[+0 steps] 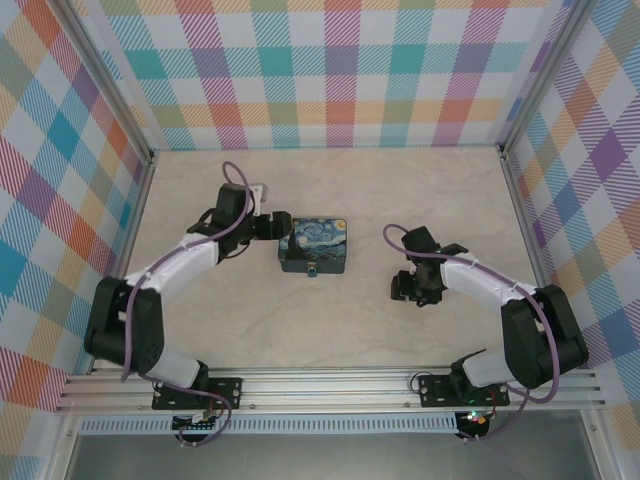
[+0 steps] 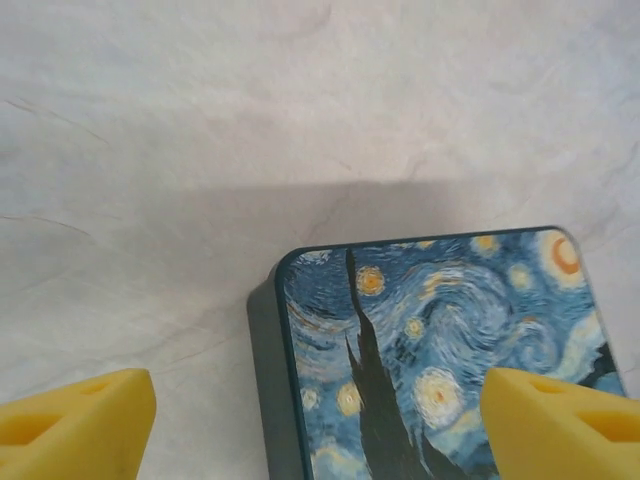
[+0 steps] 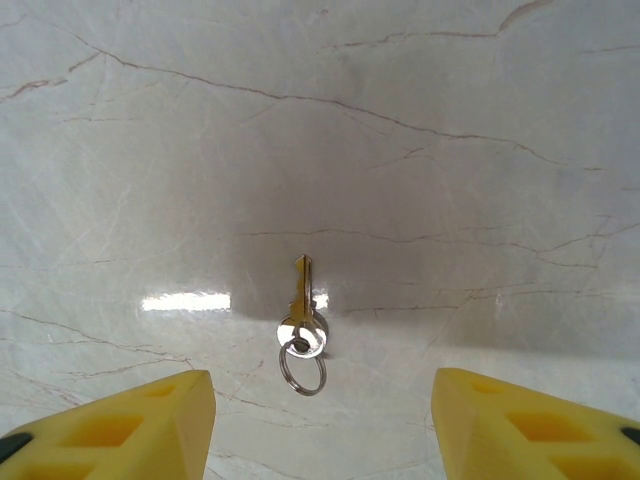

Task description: Unlock the padlock with the key

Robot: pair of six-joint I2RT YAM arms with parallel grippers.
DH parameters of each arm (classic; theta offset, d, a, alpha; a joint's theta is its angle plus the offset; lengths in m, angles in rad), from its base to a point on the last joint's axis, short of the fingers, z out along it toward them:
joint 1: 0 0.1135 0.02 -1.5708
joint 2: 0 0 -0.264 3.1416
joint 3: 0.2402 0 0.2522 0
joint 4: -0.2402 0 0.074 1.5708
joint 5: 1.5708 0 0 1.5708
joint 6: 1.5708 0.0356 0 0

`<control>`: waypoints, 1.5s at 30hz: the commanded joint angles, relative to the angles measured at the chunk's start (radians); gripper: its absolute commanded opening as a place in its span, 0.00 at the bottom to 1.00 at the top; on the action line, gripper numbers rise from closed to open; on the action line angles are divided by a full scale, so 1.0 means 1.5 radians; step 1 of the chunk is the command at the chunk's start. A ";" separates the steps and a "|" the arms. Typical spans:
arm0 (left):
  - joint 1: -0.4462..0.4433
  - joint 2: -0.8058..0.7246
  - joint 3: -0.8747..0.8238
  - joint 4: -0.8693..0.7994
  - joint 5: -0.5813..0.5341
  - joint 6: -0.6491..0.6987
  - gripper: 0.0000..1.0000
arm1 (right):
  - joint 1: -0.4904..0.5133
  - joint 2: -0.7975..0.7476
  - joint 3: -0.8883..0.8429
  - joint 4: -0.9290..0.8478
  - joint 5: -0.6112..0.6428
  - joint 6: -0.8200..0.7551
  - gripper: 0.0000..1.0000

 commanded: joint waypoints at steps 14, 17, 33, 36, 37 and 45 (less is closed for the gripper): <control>-0.005 -0.288 -0.142 -0.051 -0.108 -0.039 0.95 | 0.030 0.041 0.025 -0.018 0.023 0.017 0.40; -0.005 -0.298 -0.145 -0.059 -0.112 -0.036 0.95 | 0.031 0.052 0.033 -0.016 0.028 0.016 0.32; -0.005 -0.288 -0.143 -0.066 -0.109 -0.032 0.97 | 0.035 0.089 0.039 -0.002 0.036 0.019 0.15; -0.005 -0.288 -0.141 -0.067 -0.110 -0.031 0.97 | 0.036 0.093 0.038 -0.003 0.033 0.019 0.13; -0.005 -0.289 -0.140 -0.069 -0.110 -0.030 0.97 | 0.037 0.093 0.039 -0.003 0.032 0.018 0.12; -0.005 -0.300 -0.134 -0.068 -0.102 -0.038 0.97 | 0.038 0.097 0.042 0.000 0.028 0.018 0.02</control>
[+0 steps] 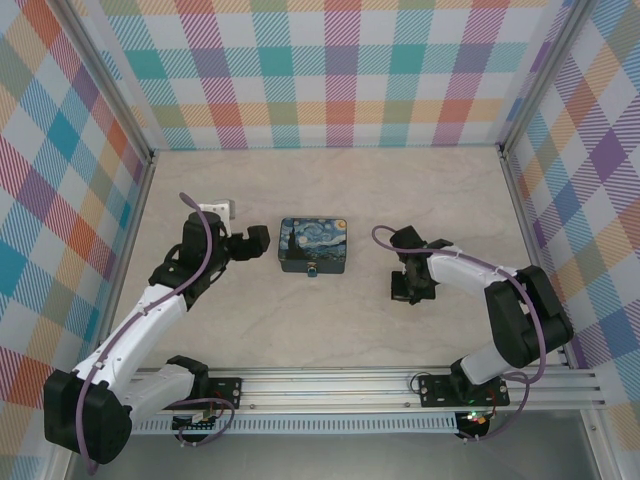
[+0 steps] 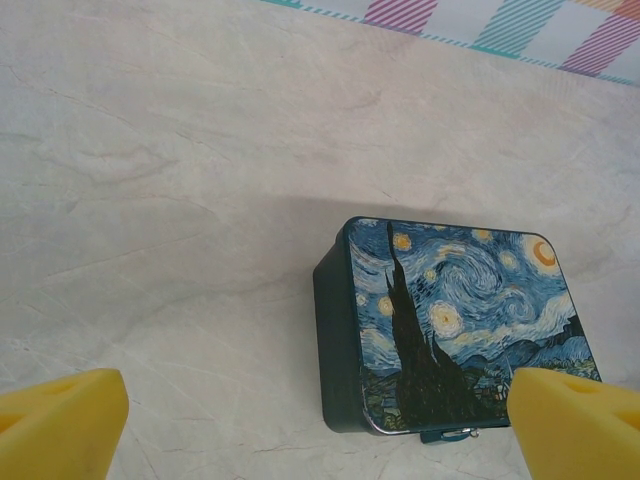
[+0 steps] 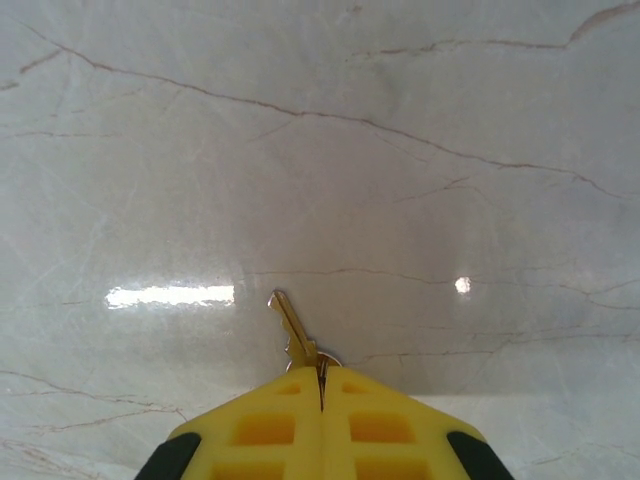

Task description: Unlock the padlock with the key

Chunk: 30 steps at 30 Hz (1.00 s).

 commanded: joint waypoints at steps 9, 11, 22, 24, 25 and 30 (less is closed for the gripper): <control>-0.005 -0.011 0.011 0.019 0.043 -0.066 0.98 | 0.009 -0.011 0.001 0.011 0.013 0.012 0.00; -0.005 -0.009 0.010 0.037 0.060 -0.091 0.98 | 0.011 -0.021 0.003 0.013 0.021 0.012 0.00; -0.006 0.022 -0.008 0.134 0.167 -0.179 0.92 | 0.049 -0.117 -0.004 0.100 0.020 0.006 0.00; -0.007 0.029 -0.011 0.157 0.192 -0.197 0.90 | 0.063 -0.136 -0.008 0.125 0.018 0.006 0.00; -0.008 0.034 -0.014 0.172 0.206 -0.207 0.89 | 0.071 -0.148 -0.013 0.144 0.016 0.005 0.00; -0.024 0.060 -0.007 0.209 0.242 -0.236 0.83 | 0.107 -0.207 -0.043 0.264 -0.002 0.006 0.00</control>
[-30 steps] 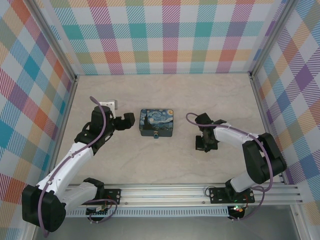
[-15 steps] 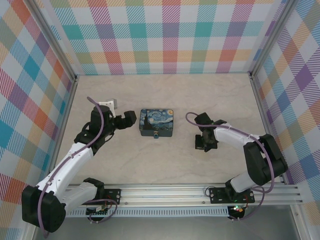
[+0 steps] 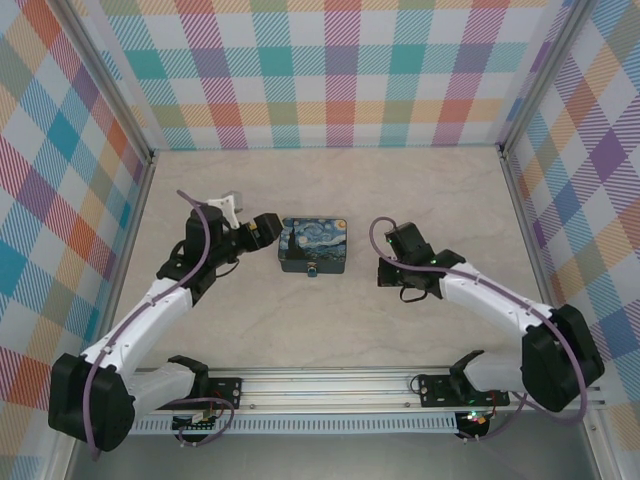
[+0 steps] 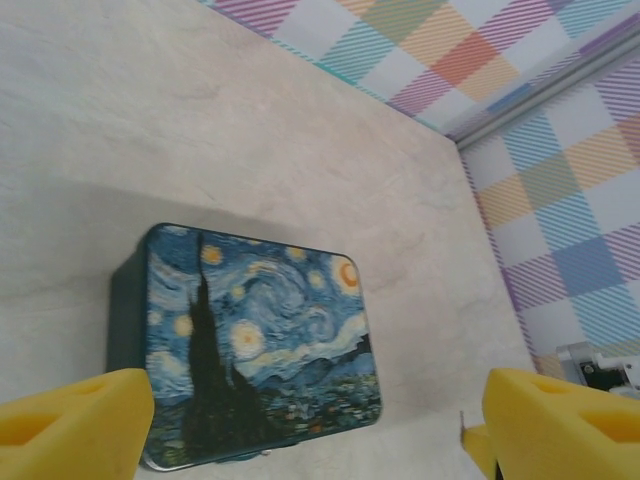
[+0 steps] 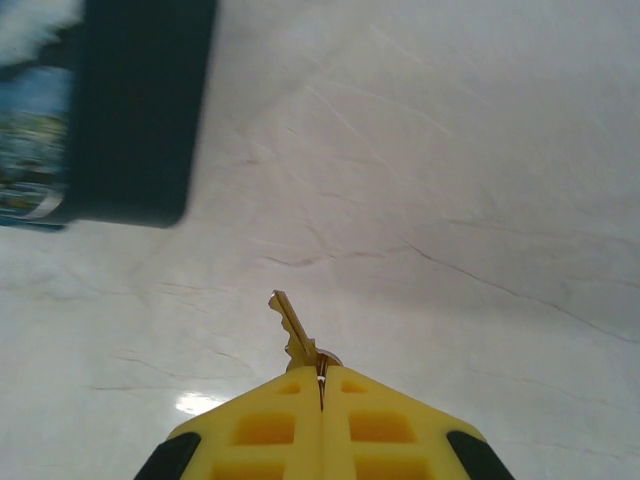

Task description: Unlock the padlock with the key

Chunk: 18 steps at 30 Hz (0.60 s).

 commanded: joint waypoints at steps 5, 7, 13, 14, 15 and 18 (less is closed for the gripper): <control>-0.062 0.040 0.031 0.064 0.067 -0.035 0.78 | 0.054 -0.059 -0.054 0.241 -0.047 -0.015 0.00; -0.083 0.052 0.044 0.066 0.070 -0.034 0.75 | 0.070 -0.068 -0.066 0.287 -0.052 -0.031 0.00; -0.143 0.098 0.079 0.084 0.090 -0.026 0.66 | 0.101 -0.078 -0.079 0.354 -0.063 -0.065 0.00; -0.152 0.108 0.087 0.083 0.095 -0.020 0.64 | 0.106 -0.080 -0.079 0.358 -0.064 -0.069 0.00; -0.158 0.116 0.094 0.080 0.098 -0.015 0.63 | 0.109 -0.081 -0.079 0.362 -0.064 -0.070 0.00; -0.181 0.141 0.117 0.061 0.101 0.007 0.57 | 0.115 -0.084 -0.078 0.374 -0.072 -0.070 0.00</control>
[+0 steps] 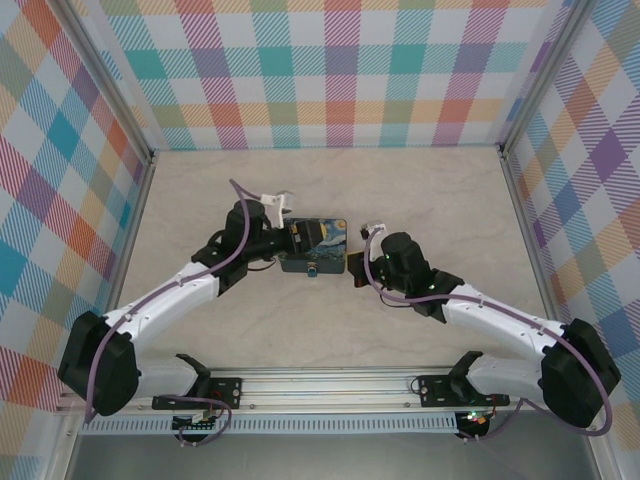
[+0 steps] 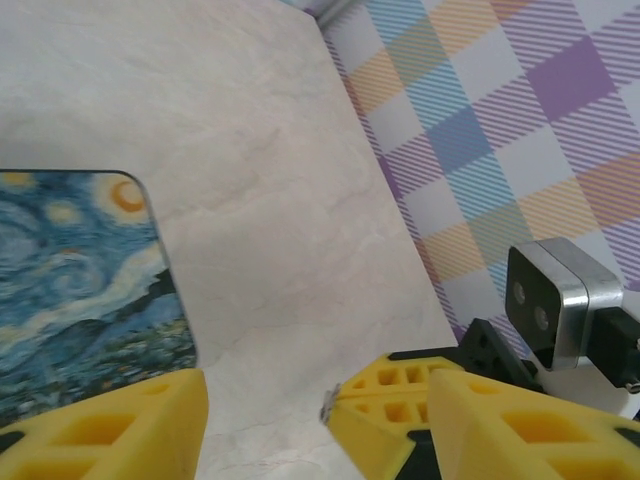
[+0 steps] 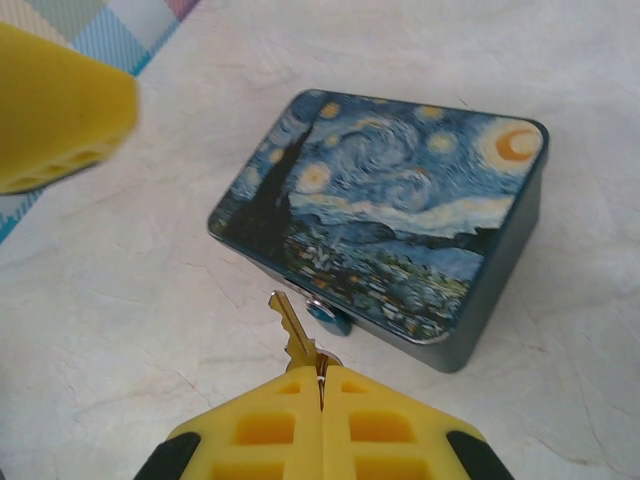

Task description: Unlock the padlock with the key

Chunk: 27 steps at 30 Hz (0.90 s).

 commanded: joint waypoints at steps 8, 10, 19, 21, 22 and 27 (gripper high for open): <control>-0.047 0.052 0.050 0.000 0.019 0.036 0.45 | 0.016 -0.015 0.003 0.061 -0.018 -0.003 0.00; -0.052 0.057 0.050 0.000 0.020 0.037 0.43 | 0.017 -0.015 0.006 0.064 -0.018 0.000 0.00; -0.065 0.074 0.055 -0.002 0.018 0.043 0.33 | 0.018 -0.011 0.015 0.072 -0.019 0.005 0.00; -0.067 0.079 0.058 -0.003 0.017 0.044 0.31 | 0.019 -0.011 0.015 0.076 -0.020 0.009 0.00; -0.067 0.079 0.058 -0.004 0.017 0.045 0.30 | 0.019 -0.012 0.016 0.077 -0.020 0.010 0.00; -0.069 0.084 0.061 -0.007 0.013 0.047 0.26 | 0.019 -0.015 0.015 0.083 -0.022 0.016 0.00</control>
